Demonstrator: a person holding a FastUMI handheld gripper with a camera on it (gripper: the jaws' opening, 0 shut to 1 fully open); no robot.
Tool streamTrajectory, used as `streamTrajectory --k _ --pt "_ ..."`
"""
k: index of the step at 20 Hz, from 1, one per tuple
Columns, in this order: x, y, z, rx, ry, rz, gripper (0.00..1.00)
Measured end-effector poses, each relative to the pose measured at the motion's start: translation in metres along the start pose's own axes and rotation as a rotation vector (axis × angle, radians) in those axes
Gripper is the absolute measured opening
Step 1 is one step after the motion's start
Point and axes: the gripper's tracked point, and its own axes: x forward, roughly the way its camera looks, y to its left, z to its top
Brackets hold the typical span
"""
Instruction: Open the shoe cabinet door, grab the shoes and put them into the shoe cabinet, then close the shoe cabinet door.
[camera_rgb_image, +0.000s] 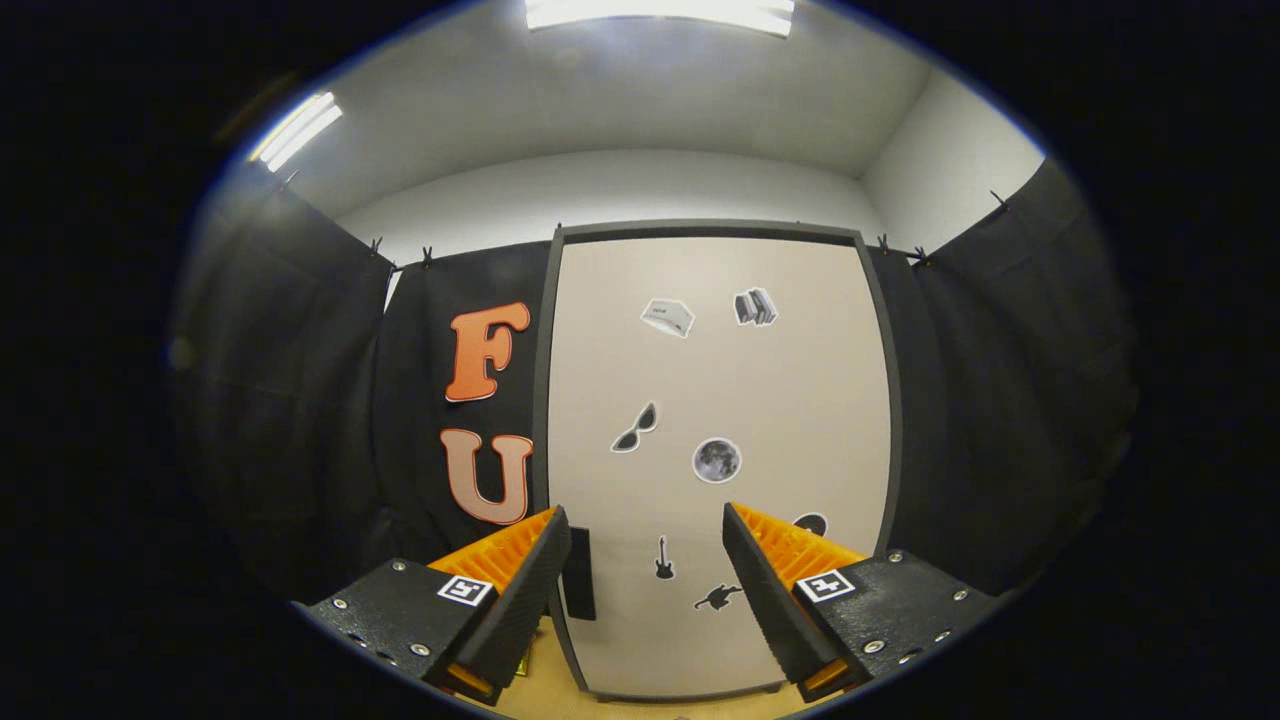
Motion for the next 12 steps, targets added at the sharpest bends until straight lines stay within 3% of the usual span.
streamTrajectory --k 8,12 --pt "0.057 0.035 -0.104 -0.005 0.252 0.036 0.93" --pt "0.084 0.052 -0.132 0.073 0.322 0.054 0.84"
